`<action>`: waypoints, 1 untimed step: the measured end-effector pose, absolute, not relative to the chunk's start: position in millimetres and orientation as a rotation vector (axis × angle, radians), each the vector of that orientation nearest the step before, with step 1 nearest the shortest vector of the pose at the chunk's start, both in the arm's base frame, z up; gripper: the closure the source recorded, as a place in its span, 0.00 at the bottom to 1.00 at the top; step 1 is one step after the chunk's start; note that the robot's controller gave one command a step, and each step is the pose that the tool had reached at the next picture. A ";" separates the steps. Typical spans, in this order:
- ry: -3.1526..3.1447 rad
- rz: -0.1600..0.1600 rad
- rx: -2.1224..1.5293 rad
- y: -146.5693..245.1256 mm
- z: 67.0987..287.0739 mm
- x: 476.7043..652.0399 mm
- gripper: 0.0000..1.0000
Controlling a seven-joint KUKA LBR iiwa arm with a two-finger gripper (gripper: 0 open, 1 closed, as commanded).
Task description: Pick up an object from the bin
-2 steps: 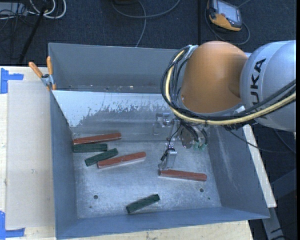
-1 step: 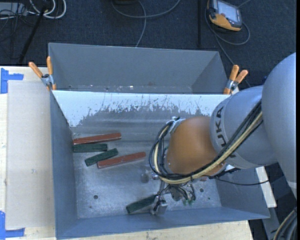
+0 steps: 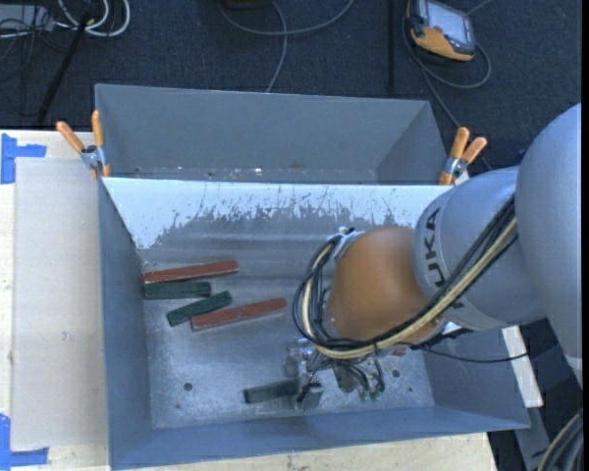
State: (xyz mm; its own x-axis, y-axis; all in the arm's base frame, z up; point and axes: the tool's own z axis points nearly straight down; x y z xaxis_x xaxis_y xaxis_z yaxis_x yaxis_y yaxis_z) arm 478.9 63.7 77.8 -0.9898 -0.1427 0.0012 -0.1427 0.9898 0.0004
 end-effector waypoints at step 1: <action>-3.135 -0.001 0.300 71.7 212.4 478.2 1.00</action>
Offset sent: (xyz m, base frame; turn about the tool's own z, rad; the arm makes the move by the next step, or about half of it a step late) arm -0.0026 0.0073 0.1312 -0.0490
